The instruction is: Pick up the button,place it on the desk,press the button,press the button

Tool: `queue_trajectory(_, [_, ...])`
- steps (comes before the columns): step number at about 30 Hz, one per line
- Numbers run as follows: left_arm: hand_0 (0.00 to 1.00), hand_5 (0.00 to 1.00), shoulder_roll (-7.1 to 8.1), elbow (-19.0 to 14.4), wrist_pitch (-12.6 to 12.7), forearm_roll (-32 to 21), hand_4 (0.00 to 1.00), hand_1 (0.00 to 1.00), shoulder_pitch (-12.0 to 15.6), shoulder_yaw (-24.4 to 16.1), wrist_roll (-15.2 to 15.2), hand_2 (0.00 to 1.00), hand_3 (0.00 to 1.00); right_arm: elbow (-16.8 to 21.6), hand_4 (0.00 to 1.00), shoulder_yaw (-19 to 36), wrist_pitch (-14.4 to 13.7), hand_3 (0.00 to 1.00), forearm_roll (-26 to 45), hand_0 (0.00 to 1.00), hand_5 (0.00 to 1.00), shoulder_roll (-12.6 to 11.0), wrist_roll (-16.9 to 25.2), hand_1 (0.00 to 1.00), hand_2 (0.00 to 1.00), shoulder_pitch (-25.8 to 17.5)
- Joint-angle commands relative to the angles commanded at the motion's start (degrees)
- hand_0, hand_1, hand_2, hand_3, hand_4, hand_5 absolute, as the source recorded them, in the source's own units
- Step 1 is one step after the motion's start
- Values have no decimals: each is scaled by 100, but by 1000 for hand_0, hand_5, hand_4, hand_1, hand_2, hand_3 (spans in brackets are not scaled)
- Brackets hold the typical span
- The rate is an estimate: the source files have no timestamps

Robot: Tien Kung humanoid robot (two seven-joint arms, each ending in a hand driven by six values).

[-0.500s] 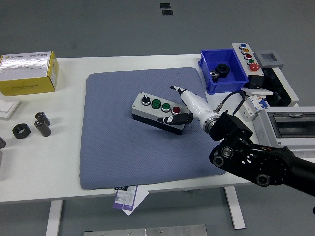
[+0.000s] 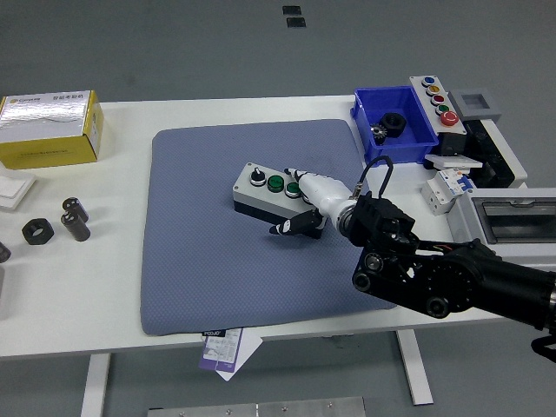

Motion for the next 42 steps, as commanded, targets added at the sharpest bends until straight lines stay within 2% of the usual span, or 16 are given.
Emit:
queue_trajectory(1, [692, 210, -1, 0, 0, 2, 677, 633, -1, -1, 1, 555, 602, -33, 998, -21, -17, 998, -9, 983, 418, 15, -12, 992, 998, 13])
queue_trajectory(2, [691, 210, -1, 0, 1, 4, 677, 632, -2, -3, 1, 555, 602, -57, 998, -39, -32, 998, -19, 797, 420, 26, -20, 798, 851, 23])
queue_trajectory(7, [691, 210, -5, -1, -1, 8, 677, 632, -12, 2, -1, 555, 602, -143, 998, -139, -107, 998, -52, 797, 420, 81, -46, 798, 851, 64])
queue_trajectory(8, [691, 210, -6, 0, -2, 5, 677, 633, -16, 7, -4, 555, 602, -161, 877, -157, -126, 998, -58, 679, 251, 93, -49, 708, 741, 68])
queue_trajectory(13, [691, 210, -9, 3, -5, -19, 677, 633, -34, 41, -21, 555, 602, -253, 877, -248, -216, 998, -99, 679, 251, 142, -72, 708, 741, 95])
queue_trajectory(14, [691, 210, -10, 3, -4, -16, 677, 633, -38, 38, -21, 555, 602, -268, 817, -262, -233, 982, -113, 503, 206, 150, -81, 635, 662, 103])
queue_trajectory(19, [691, 210, -26, 5, -4, -24, 677, 633, -57, 51, -31, 555, 602, -309, 817, -315, -308, 982, -207, 503, 206, 174, -132, 635, 662, 135])
queue_trajectory(20, [691, 209, -28, 5, -6, -38, 677, 633, -59, 67, -37, 555, 602, -312, 753, -325, -309, 925, -232, 359, 147, 177, -143, 544, 575, 139])
queue_trajectory(25, [691, 209, -29, 5, -11, -103, 677, 633, -59, 138, -66, 555, 602, -314, 753, -375, -281, 925, -406, 359, 147, 195, -221, 544, 575, 153])
queue_trajectory(26, [691, 209, -28, 4, -13, -133, 677, 633, -58, 170, -79, 555, 602, -312, 595, -383, -269, 821, -458, 290, 14, 196, -240, 502, 501, 153])
queue_trajectory(31, [691, 209, -28, 3, -17, -224, 677, 633, -53, 256, -116, 555, 602, -240, 595, -346, -207, 821, -617, 290, 14, 143, -244, 502, 501, 149])
queue_trajectory(32, [691, 208, -29, 3, -17, -235, 676, 633, -52, 266, -120, 555, 602, -206, 549, -322, -195, 621, -638, 317, 2, 119, -222, 494, 468, 150])
queue_trajectory(37, [691, 208, -33, 2, -18, -272, 676, 633, -46, 291, -131, 555, 602, 146, 549, -77, -105, 621, -614, 317, 2, -130, 154, 494, 468, 149])
queue_trajectory(38, [691, 210, -32, 2, -17, -273, 677, 633, -44, 291, -132, 555, 602, 237, 381, -15, -100, 462, -575, 344, 2, -196, 259, 485, 452, 148])
queue_trajectory(42, [691, 210, -23, 3, -13, -251, 677, 633, -36, 267, -125, 555, 602, 679, 381, 259, -129, 462, -317, 344, 2, -530, 748, 485, 452, 141])
